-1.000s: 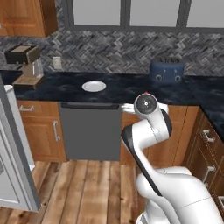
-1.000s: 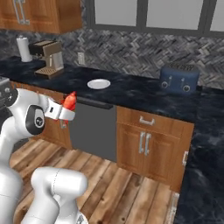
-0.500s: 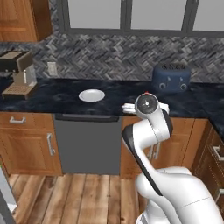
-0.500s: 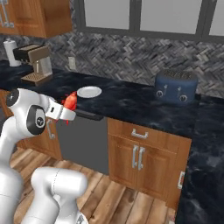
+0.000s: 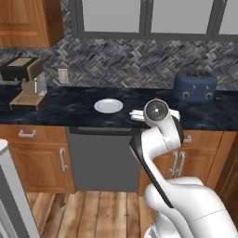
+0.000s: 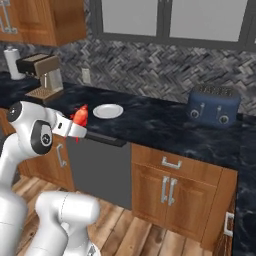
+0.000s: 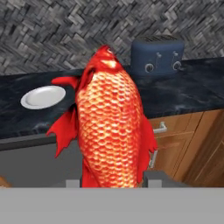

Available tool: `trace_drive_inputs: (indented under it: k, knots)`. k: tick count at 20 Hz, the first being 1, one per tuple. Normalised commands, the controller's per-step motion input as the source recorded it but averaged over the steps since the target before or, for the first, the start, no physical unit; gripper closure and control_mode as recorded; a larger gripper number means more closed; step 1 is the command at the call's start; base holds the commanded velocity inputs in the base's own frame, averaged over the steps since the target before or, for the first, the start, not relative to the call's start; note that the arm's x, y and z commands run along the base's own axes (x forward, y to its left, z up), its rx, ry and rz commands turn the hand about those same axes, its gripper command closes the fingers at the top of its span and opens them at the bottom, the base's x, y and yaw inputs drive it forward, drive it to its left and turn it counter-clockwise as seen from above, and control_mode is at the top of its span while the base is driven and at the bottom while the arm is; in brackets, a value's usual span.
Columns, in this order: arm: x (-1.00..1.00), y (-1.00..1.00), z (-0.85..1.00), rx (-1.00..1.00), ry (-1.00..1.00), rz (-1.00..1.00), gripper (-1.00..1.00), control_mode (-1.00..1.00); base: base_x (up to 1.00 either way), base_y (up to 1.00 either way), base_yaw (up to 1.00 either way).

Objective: Pick fish from the fridge and place it on the plate on the counter.

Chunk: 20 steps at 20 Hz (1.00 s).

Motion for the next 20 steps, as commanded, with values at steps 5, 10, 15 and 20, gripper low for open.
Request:
trace_drive_inputs:
  k: [5, 10, 15, 20]
  knots:
    - [0.00, 0.00, 0.00, 0.00, 0.00, 0.00, 1.00, 1.00, 0.51, 0.19, -0.04]
    - [0.00, 0.00, 0.00, 0.00, 0.00, 0.00, 1.00, 1.00, 0.58, 0.01, -0.01]
    - [0.00, 0.00, 0.00, 0.00, 0.00, 0.00, 1.00, 1.00, 0.50, 0.21, -0.02]
    - [0.00, 0.00, 0.00, 0.00, 0.00, 0.00, 1.00, 1.00, 0.49, 0.34, -0.05]
